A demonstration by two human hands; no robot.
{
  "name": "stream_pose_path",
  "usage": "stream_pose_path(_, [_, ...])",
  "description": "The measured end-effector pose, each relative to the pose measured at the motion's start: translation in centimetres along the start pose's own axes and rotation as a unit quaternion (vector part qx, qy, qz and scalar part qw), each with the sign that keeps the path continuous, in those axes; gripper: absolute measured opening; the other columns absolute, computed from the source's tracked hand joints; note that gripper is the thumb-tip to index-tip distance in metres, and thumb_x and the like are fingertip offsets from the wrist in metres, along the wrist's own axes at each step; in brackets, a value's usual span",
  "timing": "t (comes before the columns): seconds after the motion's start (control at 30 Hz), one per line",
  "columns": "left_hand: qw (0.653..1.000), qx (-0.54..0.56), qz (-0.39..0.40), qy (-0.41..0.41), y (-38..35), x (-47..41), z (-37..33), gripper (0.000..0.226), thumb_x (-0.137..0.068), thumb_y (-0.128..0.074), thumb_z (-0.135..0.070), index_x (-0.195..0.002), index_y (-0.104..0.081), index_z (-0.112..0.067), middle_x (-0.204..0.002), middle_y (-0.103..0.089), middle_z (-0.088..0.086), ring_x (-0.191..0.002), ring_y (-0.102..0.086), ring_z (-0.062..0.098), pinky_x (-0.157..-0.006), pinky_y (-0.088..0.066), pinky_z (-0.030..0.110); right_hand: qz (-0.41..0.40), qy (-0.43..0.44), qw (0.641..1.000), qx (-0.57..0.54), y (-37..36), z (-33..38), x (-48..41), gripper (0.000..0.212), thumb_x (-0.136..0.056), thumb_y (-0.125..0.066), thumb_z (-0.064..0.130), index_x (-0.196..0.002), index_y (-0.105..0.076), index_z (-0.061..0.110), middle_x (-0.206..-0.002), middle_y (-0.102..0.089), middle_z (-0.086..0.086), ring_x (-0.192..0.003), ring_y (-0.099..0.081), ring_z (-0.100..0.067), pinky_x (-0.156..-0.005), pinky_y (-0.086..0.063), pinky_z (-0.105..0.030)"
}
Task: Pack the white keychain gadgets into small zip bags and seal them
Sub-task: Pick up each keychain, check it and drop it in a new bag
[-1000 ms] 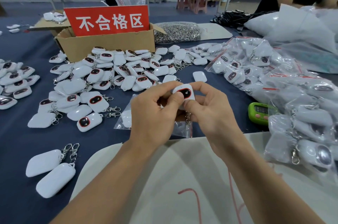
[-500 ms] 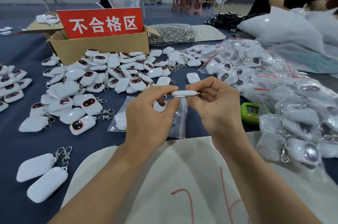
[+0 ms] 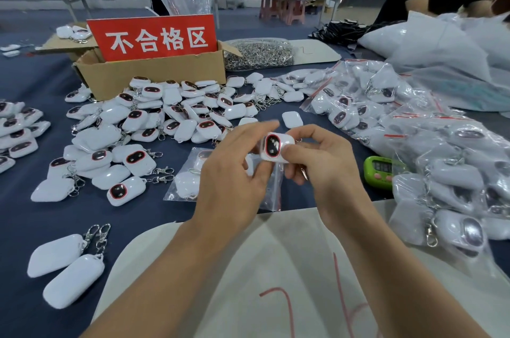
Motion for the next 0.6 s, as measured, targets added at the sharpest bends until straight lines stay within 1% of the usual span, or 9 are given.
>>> stream_pose_path(0.1, [1.0, -0.004, 0.001, 0.004, 0.16, -0.01, 0.21, 0.027, -0.092, -0.071, -0.016, -0.116, -0.071, -0.029, -0.109, -0.066, -0.018, -0.102, -0.059, 0.002, -0.082, -0.038, 0.009, 0.004, -0.022, 1.0, -0.006, 0.0, -0.06, -0.12, 0.008, -0.091, -0.065, 0.003, -0.088, -0.071, 0.005, -0.059, -0.059, -0.013, -0.045, -0.045, -0.017, -0.041, -0.036, -0.017])
stream_pose_path(0.17, [1.0, -0.018, -0.007, 0.01, 0.3, 0.03, 0.22, 0.016, -0.093, -0.067, -0.027, -0.109, -0.071, -0.031, -0.099, -0.063, -0.02, -0.096, -0.058, 0.005, -0.078, -0.037, 0.011, 0.007, -0.007, 1.0, -0.001, 0.04, 0.02, -0.14, 0.021, -0.097, -0.062, 0.014, -0.084, -0.071, 0.001, -0.062, -0.059, -0.017, -0.046, -0.043, -0.018, -0.042, -0.035, -0.017])
stream_pose_path(0.23, [0.999, -0.026, -0.017, 0.012, 0.36, 0.12, 0.14, 0.009, -0.096, -0.062, -0.035, -0.101, -0.069, -0.031, -0.09, -0.058, -0.019, -0.089, -0.056, 0.008, -0.074, -0.038, 0.015, 0.02, 0.003, 1.0, 0.003, 0.05, 0.27, -0.02, 0.029, -0.096, -0.064, 0.024, -0.079, -0.071, 0.002, -0.063, -0.059, -0.018, -0.047, -0.042, -0.018, -0.044, -0.036, -0.017])
stream_pose_path(0.27, [0.999, -0.022, -0.022, 0.014, 0.4, 0.18, 0.13, 0.01, -0.098, -0.06, -0.038, -0.098, -0.068, -0.031, -0.086, -0.057, -0.017, -0.086, -0.055, 0.008, -0.072, -0.039, 0.017, 0.032, 0.009, 0.999, 0.007, -0.01, 0.43, 0.12, 0.027, -0.091, -0.065, 0.026, -0.075, -0.072, 0.006, -0.063, -0.059, -0.017, -0.048, -0.042, -0.017, -0.044, -0.036, -0.016])
stream_pose_path(0.33, [0.999, -0.008, -0.027, 0.023, 0.46, 0.19, 0.23, 0.016, -0.099, -0.06, -0.04, -0.09, -0.067, -0.028, -0.081, -0.057, -0.014, -0.081, -0.054, 0.009, -0.069, -0.039, 0.019, 0.046, 0.02, 0.999, 0.02, -0.15, 0.63, 0.23, 0.018, -0.085, -0.067, 0.022, -0.069, -0.07, 0.015, -0.061, -0.059, -0.016, -0.048, -0.041, -0.016, -0.045, -0.036, -0.016])
stream_pose_path(0.43, [0.999, 0.01, -0.032, 0.043, 0.55, 0.03, 0.4, 0.03, -0.1, -0.06, -0.036, -0.071, -0.052, -0.029, -0.072, -0.05, -0.011, -0.071, -0.048, 0.009, -0.062, -0.033, 0.018, 0.045, 0.033, 0.998, 0.026, -0.31, 0.36, 0.09, 0.03, -0.093, -0.068, 0.008, -0.065, -0.064, 0.017, -0.057, -0.057, -0.018, -0.048, -0.035, -0.018, -0.045, -0.031, -0.019])
stream_pose_path(0.5, [0.998, 0.022, -0.037, 0.05, 0.62, -0.03, 0.49, 0.037, -0.101, -0.056, -0.033, -0.066, -0.045, -0.032, -0.068, -0.047, -0.012, -0.067, -0.045, 0.009, -0.061, -0.031, 0.018, 0.042, 0.038, 0.998, 0.034, -0.37, 0.22, 0.06, 0.034, -0.096, -0.067, 0.007, -0.064, -0.063, 0.019, -0.055, -0.055, -0.017, -0.048, -0.034, -0.017, -0.045, -0.03, -0.02])
stream_pose_path(0.53, [0.997, 0.028, -0.04, 0.051, 0.63, -0.03, 0.61, 0.037, -0.102, -0.054, -0.032, -0.066, -0.047, -0.033, -0.067, -0.049, -0.011, -0.067, -0.047, 0.009, -0.061, -0.032, 0.018, 0.042, 0.042, 0.997, 0.039, -0.42, 0.17, 0.01, 0.034, -0.095, -0.067, 0.008, -0.063, -0.063, 0.019, -0.054, -0.054, -0.015, -0.048, -0.034, -0.016, -0.045, -0.03, -0.019])
stream_pose_path(0.6, [0.997, 0.029, -0.048, 0.055, 0.46, 0.11, 0.83, 0.036, -0.104, -0.05, -0.031, -0.07, -0.056, -0.025, -0.068, -0.053, -0.006, -0.069, -0.051, 0.013, -0.061, -0.036, 0.024, 0.038, 0.051, 0.996, 0.055, -0.44, 0.09, -0.07, 0.031, -0.092, -0.068, 0.016, -0.061, -0.062, 0.016, -0.053, -0.054, -0.011, -0.048, -0.036, -0.014, -0.046, -0.031, -0.019])
Point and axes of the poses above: each hand's wrist, its own x-axis away from the middle knuckle, its own y-axis out of the back of the hand, z = x × y, the point moved 3 cm from there along -x, towards the middle knuckle
